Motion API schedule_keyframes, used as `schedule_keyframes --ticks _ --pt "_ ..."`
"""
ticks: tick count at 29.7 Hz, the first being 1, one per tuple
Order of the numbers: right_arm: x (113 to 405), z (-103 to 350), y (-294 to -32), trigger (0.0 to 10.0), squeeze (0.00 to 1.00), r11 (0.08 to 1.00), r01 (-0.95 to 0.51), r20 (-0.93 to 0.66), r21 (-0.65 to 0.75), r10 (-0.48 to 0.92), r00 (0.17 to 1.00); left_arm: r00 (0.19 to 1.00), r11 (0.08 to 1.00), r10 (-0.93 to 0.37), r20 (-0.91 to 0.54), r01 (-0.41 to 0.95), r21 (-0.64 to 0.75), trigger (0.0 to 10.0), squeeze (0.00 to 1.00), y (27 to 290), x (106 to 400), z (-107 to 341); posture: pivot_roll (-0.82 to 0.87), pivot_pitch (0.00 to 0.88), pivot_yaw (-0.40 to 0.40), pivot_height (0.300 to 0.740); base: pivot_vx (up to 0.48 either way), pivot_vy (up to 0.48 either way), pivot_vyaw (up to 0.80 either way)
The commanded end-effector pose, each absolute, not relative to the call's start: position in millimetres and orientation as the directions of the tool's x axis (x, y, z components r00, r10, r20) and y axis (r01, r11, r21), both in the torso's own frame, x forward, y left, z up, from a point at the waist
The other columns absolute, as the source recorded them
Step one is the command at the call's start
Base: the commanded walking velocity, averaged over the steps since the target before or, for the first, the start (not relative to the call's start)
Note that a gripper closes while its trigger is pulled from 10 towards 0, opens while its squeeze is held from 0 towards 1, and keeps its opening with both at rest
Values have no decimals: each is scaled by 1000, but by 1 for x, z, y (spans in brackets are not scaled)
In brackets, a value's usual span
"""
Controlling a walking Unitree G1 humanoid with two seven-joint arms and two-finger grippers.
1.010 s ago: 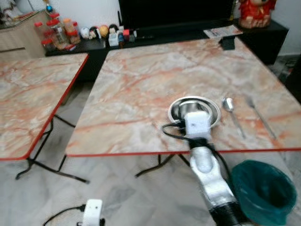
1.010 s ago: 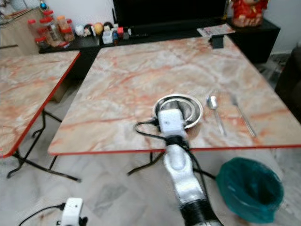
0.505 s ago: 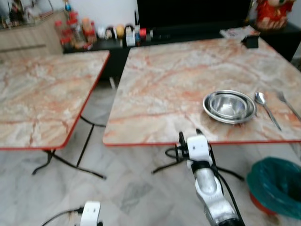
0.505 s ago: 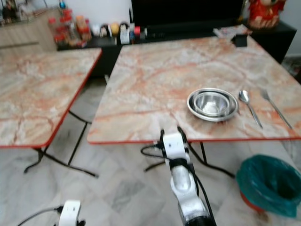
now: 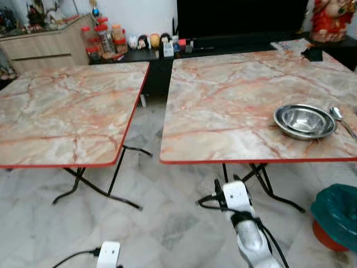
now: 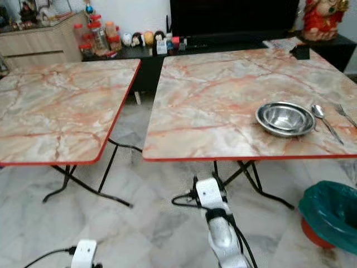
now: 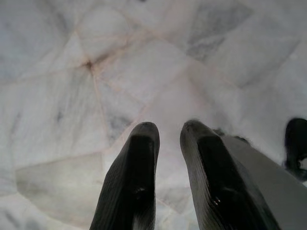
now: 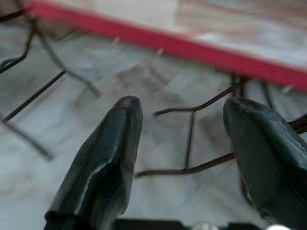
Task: Setting the table
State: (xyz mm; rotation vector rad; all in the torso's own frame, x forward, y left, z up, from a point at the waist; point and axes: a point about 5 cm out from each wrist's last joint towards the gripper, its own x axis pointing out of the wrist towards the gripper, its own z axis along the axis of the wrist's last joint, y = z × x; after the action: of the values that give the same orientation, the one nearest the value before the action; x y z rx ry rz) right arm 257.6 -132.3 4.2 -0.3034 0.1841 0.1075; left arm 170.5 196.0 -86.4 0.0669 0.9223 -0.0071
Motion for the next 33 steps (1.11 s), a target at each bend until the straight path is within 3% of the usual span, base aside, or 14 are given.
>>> schedule_keyframes --ticks 1,8,14,18,26,33 --pt "255 -2 -131 10000 0 943 -158 -223 -293 94 970 605 997 34 -795 36 70 10000 0 200 172 -85 -47 0 88 740 0 307 0" --pt "236 -32 -145 10000 0 927 -192 -391 -322 55 919 604 997 35 -796 38 73 10000 0 202 172 -85 -46 0 87 740 0 305 0" --pt "206 -65 -171 10000 0 980 -34 -632 -198 -101 768 607 996 29 -794 52 76 10000 0 201 175 -84 -49 0 95 740 0 292 0" --pt "205 -67 -172 10000 0 984 -17 -641 -179 -104 760 608 996 28 -793 53 76 10000 0 201 176 -83 -49 0 95 740 0 292 0" --pt "180 -84 -173 10000 0 991 -12 -756 -131 -91 648 611 997 28 -791 45 70 10000 0 198 179 -82 -55 0 108 740 0 277 0" --pt "180 -85 -170 10000 0 996 6 -768 -89 -72 636 614 997 35 -789 31 69 10000 0 198 181 -82 -49 8 109 740 0 306 0"
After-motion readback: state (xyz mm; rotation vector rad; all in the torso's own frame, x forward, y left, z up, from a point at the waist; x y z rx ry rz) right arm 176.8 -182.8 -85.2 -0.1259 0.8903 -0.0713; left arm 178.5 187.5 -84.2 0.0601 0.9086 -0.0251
